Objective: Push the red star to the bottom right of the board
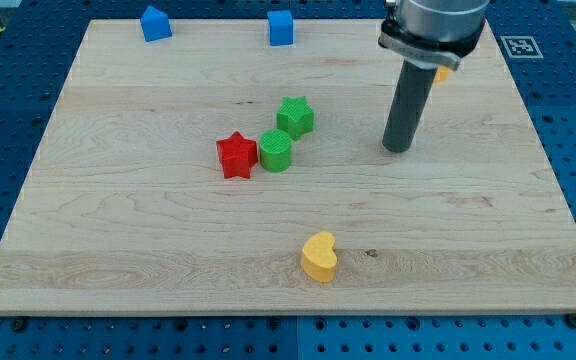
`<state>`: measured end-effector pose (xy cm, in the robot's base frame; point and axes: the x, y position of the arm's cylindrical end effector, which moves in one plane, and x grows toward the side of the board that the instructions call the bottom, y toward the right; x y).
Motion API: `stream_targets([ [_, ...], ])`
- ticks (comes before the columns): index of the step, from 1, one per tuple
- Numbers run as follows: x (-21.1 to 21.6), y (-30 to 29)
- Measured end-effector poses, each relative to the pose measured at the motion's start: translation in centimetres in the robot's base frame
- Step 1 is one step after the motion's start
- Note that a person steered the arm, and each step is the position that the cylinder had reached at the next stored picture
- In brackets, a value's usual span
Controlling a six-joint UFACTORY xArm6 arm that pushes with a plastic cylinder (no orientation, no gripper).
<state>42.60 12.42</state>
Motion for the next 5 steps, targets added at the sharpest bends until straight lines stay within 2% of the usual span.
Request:
stream_targets([
  [3, -0.7, -1.1],
  [5, -0.2, -9.8],
])
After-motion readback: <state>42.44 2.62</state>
